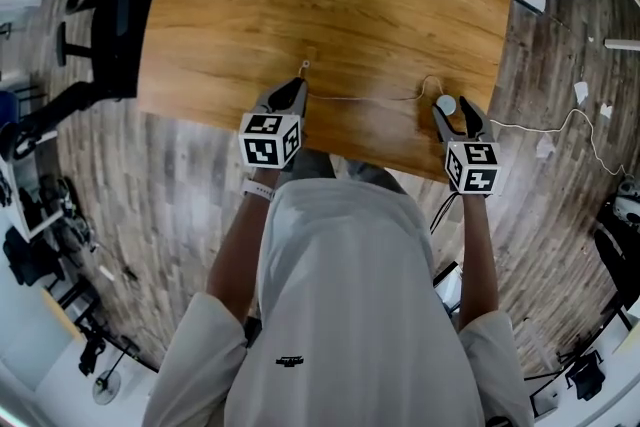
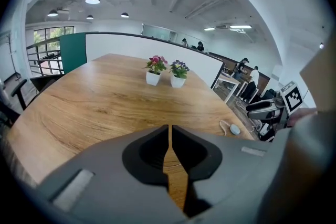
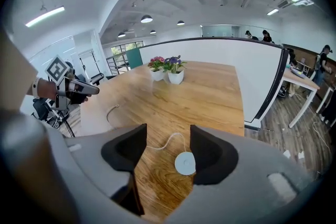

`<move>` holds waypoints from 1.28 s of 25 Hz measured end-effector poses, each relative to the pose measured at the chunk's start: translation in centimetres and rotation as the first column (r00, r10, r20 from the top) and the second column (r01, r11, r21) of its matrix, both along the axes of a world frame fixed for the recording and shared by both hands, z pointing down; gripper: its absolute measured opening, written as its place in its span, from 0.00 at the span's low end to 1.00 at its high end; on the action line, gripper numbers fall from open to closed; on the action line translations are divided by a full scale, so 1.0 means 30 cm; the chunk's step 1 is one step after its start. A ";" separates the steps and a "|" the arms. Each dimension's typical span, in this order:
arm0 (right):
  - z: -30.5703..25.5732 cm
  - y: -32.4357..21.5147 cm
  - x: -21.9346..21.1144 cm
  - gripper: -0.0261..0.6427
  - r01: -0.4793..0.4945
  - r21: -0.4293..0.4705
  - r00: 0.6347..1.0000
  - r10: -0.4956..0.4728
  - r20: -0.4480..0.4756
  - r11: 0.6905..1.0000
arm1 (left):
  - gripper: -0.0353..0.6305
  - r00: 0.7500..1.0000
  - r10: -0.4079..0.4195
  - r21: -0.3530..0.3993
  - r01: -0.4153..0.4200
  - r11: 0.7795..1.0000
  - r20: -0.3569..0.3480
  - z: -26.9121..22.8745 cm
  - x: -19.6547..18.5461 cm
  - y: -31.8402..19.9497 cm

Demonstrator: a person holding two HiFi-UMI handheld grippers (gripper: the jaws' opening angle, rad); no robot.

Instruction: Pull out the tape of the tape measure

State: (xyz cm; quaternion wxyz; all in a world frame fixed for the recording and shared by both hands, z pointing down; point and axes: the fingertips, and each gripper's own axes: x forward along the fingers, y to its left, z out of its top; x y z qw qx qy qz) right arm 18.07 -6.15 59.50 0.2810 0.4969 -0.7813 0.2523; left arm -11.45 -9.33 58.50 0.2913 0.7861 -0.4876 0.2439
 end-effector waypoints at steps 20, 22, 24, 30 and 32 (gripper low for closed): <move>-0.470 -0.049 0.010 0.27 -0.102 0.295 0.989 0.064 0.135 0.950 | 0.08 0.999 0.036 0.177 -0.030 0.984 -0.032 -0.393 0.078 -0.032; -0.505 -0.046 0.012 0.25 -0.099 0.317 0.990 0.060 0.131 0.943 | 0.08 0.998 0.049 0.204 -0.040 0.978 -0.040 -0.438 0.084 -0.034; -0.541 -0.045 0.016 0.24 -0.094 0.342 0.991 0.055 0.122 0.935 | 0.08 0.998 0.051 0.231 -0.041 0.972 -0.041 -0.481 0.084 -0.040; -0.672 -0.037 0.039 0.18 -0.105 0.421 0.991 0.058 0.122 0.901 | 0.08 0.997 0.054 0.311 -0.035 0.950 -0.053 -0.621 0.089 -0.057; -0.720 -0.031 0.047 0.14 -0.117 0.447 0.989 0.066 0.129 0.887 | 0.08 0.996 0.067 0.349 -0.043 0.936 -0.056 -0.671 0.097 -0.060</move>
